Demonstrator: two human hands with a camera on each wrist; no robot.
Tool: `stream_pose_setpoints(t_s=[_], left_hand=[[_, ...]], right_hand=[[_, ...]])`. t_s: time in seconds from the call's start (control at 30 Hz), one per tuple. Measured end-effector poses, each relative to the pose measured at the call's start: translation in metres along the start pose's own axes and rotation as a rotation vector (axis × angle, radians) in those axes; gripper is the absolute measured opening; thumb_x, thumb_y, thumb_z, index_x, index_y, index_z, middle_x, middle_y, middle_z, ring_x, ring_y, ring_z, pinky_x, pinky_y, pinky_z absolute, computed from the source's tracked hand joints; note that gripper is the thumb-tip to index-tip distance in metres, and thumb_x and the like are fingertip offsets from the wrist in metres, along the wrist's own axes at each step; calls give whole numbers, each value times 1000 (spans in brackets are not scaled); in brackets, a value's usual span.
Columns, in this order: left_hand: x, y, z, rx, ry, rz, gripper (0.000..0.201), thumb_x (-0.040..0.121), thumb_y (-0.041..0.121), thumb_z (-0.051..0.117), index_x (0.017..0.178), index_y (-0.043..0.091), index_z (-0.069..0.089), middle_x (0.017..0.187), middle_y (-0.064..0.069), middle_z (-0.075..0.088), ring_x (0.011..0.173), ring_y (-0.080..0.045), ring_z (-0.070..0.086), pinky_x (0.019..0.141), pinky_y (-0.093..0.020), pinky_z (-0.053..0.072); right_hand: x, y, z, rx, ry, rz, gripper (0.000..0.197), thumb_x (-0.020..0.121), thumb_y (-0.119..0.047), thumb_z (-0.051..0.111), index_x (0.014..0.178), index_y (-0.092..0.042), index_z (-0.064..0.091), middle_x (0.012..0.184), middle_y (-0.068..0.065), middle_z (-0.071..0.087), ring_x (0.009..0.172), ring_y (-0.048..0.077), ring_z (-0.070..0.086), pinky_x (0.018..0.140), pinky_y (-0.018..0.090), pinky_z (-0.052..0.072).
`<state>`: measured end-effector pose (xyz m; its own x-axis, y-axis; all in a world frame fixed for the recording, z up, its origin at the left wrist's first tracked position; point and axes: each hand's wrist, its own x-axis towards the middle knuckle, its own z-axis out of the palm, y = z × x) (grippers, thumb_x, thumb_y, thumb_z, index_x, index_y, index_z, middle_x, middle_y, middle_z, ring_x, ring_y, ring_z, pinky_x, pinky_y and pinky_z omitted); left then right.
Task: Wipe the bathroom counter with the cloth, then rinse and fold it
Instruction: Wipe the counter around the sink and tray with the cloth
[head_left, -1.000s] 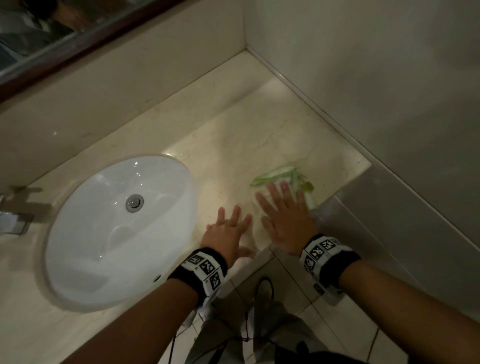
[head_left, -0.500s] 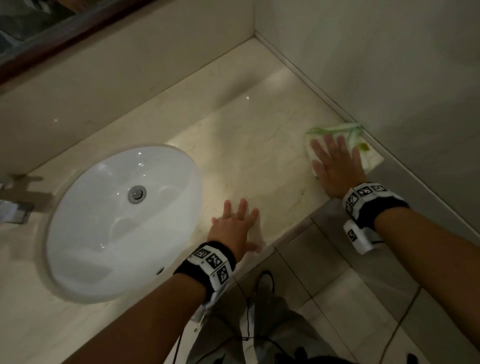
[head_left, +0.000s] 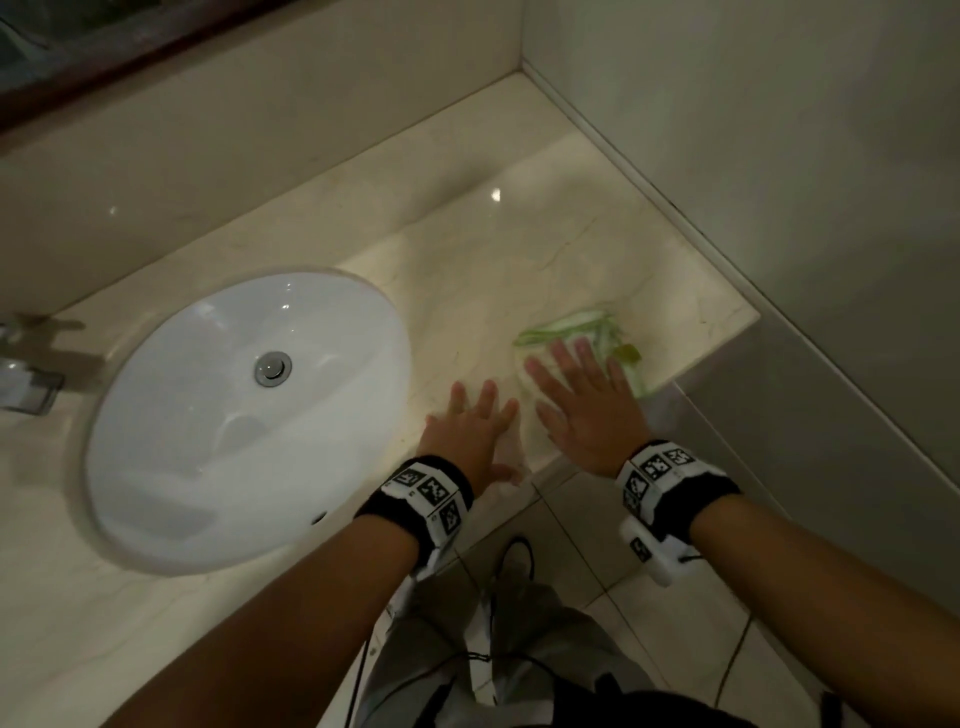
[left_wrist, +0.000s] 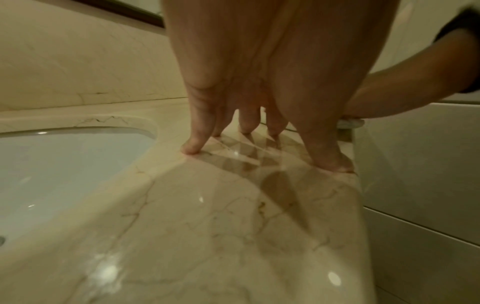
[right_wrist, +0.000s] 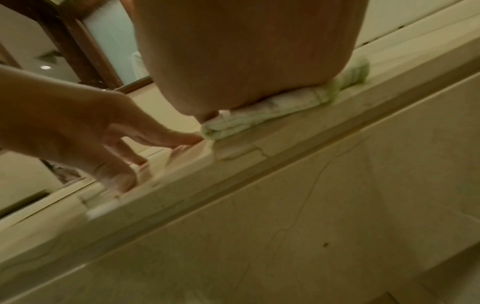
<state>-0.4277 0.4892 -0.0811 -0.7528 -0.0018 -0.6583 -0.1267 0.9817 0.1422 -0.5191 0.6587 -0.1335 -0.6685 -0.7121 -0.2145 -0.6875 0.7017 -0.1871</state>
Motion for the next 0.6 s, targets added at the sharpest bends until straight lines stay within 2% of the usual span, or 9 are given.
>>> stream_pose_setpoints(t_s=[0.13, 0.2, 0.27, 0.33, 0.47, 0.53, 0.6], left_hand=[[-6, -6, -1, -67, 20, 20, 86, 86, 57, 59, 153, 32, 11, 162, 2, -6, 148, -33, -4, 114, -57, 24], [-15, -12, 0, -116, 35, 41, 74, 90, 51, 57, 152, 31, 22, 162, 4, 2, 149, -27, 0, 117, -51, 21], [-29, -21, 8, -136, 60, 55, 65, 93, 48, 54, 150, 30, 28, 162, 5, 9, 149, -23, 5, 118, -44, 21], [-47, -34, 22, -182, 102, 29, 65, 94, 48, 52, 151, 31, 25, 162, 6, 10, 148, -19, 8, 119, -40, 19], [-81, -62, 42, -274, 228, -133, 70, 93, 53, 51, 152, 33, 19, 161, 8, 8, 148, -17, 9, 117, -37, 21], [-89, -72, 46, -274, 207, -213, 76, 91, 56, 52, 153, 33, 13, 162, 9, 6, 148, -18, 9, 116, -37, 23], [-91, -75, 45, -281, 143, -256, 78, 90, 58, 52, 153, 34, 12, 161, 9, 9, 145, -21, 20, 113, -39, 29]], right_hand=[[16, 20, -7, -2, -15, 76, 65, 91, -58, 7, 153, -39, 7, 163, -1, 2, 150, 27, -2, 118, 53, 4], [27, 32, -16, 8, 7, 127, 68, 88, -60, 3, 153, -38, 7, 163, -2, -1, 150, 27, -2, 118, 54, 7], [33, 37, -21, 1, -14, 169, 67, 89, -59, 3, 152, -40, 3, 163, -4, -6, 150, 26, -5, 118, 53, 4], [34, 34, -20, 2, -40, 207, 61, 93, -57, 8, 152, -42, 0, 162, -5, -10, 149, 24, -9, 118, 51, -1], [34, 22, -21, -11, -81, 247, 56, 100, -50, 17, 152, -41, -2, 162, -4, -11, 149, 24, -11, 118, 52, -3], [33, 13, -23, -18, -109, 276, 56, 100, -48, 18, 152, -40, -2, 162, -3, -12, 148, 25, -13, 118, 53, -3], [29, -3, -20, -18, -111, 249, 57, 100, -48, 17, 153, -38, -2, 162, -2, -12, 148, 28, -13, 118, 55, -2]])
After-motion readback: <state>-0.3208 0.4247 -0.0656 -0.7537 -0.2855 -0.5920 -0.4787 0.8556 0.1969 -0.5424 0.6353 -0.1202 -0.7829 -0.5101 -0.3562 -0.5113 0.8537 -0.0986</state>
